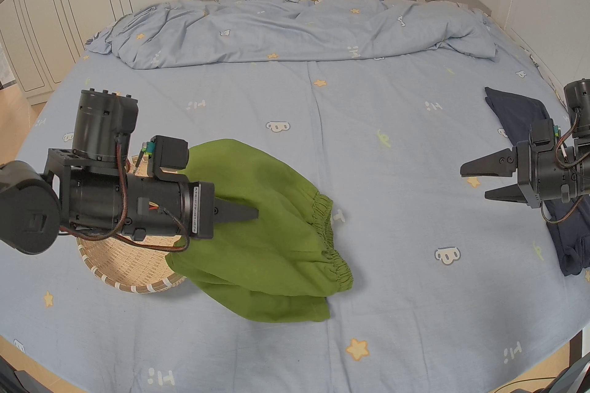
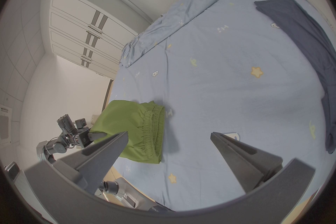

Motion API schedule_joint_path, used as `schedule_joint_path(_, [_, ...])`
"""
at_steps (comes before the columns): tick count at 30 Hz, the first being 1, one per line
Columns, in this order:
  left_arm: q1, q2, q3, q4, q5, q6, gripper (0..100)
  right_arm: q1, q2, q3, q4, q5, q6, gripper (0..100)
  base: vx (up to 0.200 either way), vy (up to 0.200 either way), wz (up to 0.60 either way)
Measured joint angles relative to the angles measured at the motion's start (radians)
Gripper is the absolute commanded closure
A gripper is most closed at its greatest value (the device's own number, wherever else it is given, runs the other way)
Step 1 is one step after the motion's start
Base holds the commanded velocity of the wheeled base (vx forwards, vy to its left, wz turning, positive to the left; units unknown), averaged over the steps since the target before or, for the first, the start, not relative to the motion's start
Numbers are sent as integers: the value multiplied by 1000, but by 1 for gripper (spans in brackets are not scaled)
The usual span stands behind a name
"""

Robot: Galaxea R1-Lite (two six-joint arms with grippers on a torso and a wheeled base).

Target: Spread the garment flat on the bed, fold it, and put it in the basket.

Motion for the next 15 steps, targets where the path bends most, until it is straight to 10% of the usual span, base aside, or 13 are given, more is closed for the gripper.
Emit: schedule_joint_path(15, [122,-217,15,-6,-11,74,100,2,-3,0,-1,-3,0,0,0,0,0])
